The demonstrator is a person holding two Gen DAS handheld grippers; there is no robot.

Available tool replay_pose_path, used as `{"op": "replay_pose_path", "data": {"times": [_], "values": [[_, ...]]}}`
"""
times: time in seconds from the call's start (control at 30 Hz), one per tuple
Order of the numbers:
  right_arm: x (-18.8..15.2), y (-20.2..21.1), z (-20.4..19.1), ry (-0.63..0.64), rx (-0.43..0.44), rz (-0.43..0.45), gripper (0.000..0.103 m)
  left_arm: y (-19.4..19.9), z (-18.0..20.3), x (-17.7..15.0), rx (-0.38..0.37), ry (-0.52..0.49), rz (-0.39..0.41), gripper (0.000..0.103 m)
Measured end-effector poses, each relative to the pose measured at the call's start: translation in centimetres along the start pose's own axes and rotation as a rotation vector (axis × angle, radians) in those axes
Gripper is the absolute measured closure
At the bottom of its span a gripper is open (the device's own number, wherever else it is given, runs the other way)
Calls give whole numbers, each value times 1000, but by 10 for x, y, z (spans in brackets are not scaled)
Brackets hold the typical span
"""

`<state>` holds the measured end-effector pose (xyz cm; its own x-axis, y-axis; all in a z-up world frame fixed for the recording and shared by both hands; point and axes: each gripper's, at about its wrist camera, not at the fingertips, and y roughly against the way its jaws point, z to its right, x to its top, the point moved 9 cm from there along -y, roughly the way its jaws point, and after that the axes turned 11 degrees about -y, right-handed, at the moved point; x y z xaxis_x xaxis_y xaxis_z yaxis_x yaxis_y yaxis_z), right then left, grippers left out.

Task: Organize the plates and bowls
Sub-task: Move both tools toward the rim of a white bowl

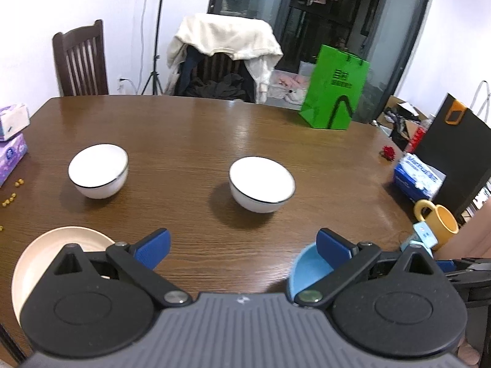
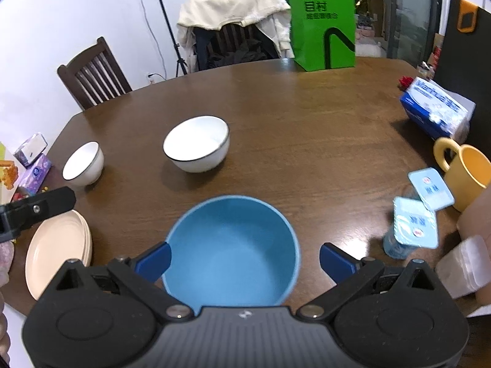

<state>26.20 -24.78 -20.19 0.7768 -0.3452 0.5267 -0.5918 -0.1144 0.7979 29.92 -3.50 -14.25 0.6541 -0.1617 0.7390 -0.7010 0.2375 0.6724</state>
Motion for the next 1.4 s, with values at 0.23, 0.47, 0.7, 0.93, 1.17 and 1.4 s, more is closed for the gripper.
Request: {"op": "replay_pose_path", "data": {"times": [0.23,0.47,0.7,0.93,1.17,1.4], "values": [[19,-13,-31,41,14,-6,0,-5,-36,15,33,39,0,0],[38,-29,-60,72,22,-18,0,-16,-61,32,48,64,2,0],[62,-42,-81,94,21,-19,0,-31,-79,43,66,77,-15,0],[79,-61,-102,133,25,-37,0,-48,-98,45,98,102,-48,0],[95,-82,-132,181,52,-57,0,-67,-131,48,174,150,-88,0],[107,-111,-171,251,79,-82,0,-87,-164,44,223,205,-133,0]]}}
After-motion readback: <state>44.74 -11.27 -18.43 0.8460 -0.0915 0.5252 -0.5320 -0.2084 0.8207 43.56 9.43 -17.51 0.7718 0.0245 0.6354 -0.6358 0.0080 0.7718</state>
